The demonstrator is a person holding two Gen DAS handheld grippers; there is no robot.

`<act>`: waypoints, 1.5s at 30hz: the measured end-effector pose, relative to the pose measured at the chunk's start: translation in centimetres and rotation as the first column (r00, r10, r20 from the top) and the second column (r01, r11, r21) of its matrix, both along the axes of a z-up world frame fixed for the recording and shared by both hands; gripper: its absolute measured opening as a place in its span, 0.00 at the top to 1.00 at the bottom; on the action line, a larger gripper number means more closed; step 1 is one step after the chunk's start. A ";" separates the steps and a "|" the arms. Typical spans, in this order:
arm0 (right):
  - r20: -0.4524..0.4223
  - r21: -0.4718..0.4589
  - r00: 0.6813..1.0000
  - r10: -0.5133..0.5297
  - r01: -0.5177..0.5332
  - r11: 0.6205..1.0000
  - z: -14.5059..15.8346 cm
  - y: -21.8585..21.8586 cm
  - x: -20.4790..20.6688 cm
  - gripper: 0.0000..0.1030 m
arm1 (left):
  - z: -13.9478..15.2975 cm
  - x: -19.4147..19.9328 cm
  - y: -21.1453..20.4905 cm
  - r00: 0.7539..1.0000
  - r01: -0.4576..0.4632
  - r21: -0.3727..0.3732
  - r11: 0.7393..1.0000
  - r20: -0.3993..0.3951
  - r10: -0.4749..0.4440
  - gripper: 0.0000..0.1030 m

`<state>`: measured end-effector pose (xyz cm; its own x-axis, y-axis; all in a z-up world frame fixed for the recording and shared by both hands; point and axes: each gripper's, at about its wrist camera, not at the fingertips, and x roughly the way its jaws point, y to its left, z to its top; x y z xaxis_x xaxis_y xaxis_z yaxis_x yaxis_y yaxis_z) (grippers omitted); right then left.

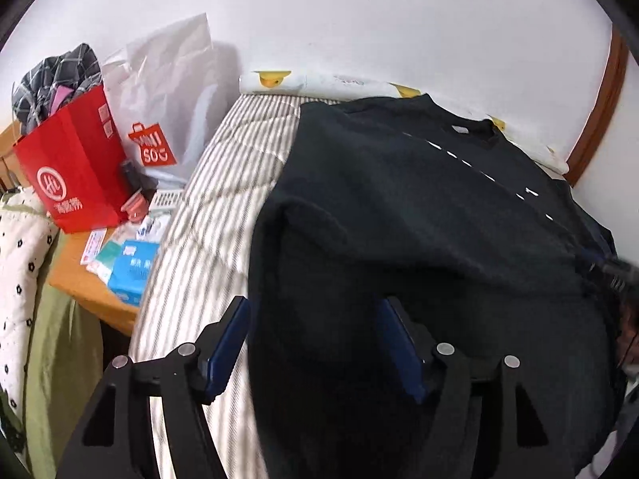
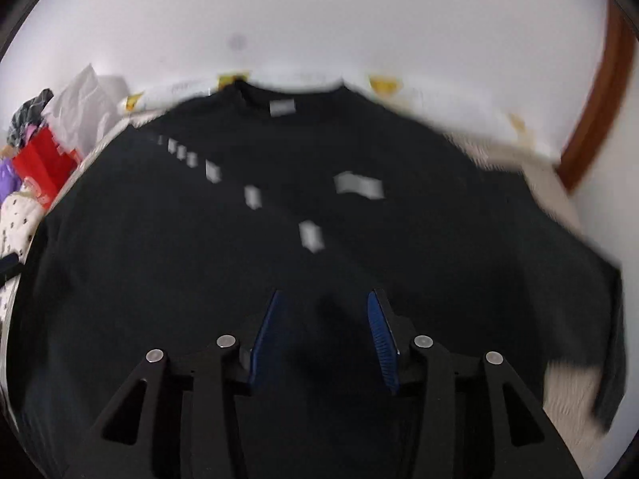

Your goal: Fold small clothes

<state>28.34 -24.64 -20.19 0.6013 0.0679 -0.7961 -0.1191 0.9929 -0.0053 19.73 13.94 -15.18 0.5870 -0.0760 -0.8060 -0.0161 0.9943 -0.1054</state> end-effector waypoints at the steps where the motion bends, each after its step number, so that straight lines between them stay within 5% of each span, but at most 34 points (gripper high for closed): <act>1: -0.012 -0.005 1.000 -0.001 0.000 1.000 -1.1 -0.4 -0.8 0.56 | 0.1 -0.3 -0.2 1.000 0.000 -0.003 1.000 -0.005 0.000 0.37; 4: 0.052 -0.078 0.999 0.006 -0.002 0.997 -3.1 -1.2 -2.1 0.56 | 0.6 -1.7 -1.2 1.000 -0.007 0.007 1.000 -0.007 0.007 0.37; 8: 0.047 0.064 0.995 -0.092 0.089 0.994 -2.7 -3.3 -2.0 0.57 | 1.5 -3.1 -2.7 1.000 0.001 0.033 0.999 -0.007 -0.001 0.36; 15: 0.124 0.066 0.978 -0.166 0.159 0.985 0.5 -7.4 -7.1 0.55 | 2.3 -4.4 -6.1 0.999 0.052 0.009 0.999 -0.002 -0.052 0.36; 19: 0.161 -0.007 0.932 -0.325 0.330 0.944 1.2 -14.9 -10.4 0.48 | 2.2 -4.3 -8.5 0.998 0.069 0.014 0.998 -0.011 -0.068 0.36; 25: 0.117 -0.114 0.852 -0.510 0.521 0.846 -1.7 -24.7 -12.3 0.47 | 2.2 -3.9 -11.0 0.997 0.079 0.023 0.997 -0.024 -0.079 0.36; 35: 0.073 -0.052 0.811 -0.580 0.584 0.810 -4.3 -27.5 -10.2 0.45 | 2.9 -3.6 -13.3 0.993 0.114 0.111 0.987 -0.035 -0.111 0.36; 36: 0.073 -0.056 0.808 -0.584 0.588 0.807 -4.4 -27.8 -9.9 0.50 | 3.1 -3.7 -13.3 0.993 0.115 0.120 0.986 -0.029 -0.113 0.36; 37: 0.078 -0.062 0.809 -0.583 0.588 0.807 -4.5 -27.8 -9.7 0.74 | 3.2 -3.7 -13.3 0.993 0.116 0.121 0.986 -0.026 -0.114 0.36; 38: 0.085 -0.085 0.800 -0.594 0.599 0.796 -4.5 -27.9 -9.6 0.86 | 3.2 -3.7 -13.2 0.993 0.117 0.119 0.986 -0.024 -0.115 0.36; 45: 0.120 0.018 0.817 -0.563 0.565 0.825 -1.3 -27.6 -10.9 0.94 | 2.9 -4.0 -11.7 0.994 0.109 0.108 0.988 -0.014 -0.108 0.36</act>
<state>17.40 -52.20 -21.44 0.6172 -0.3250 -0.7166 0.4647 0.8855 -0.0013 15.71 2.26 -12.29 0.5738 -0.0506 -0.8174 0.0920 0.9958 0.0030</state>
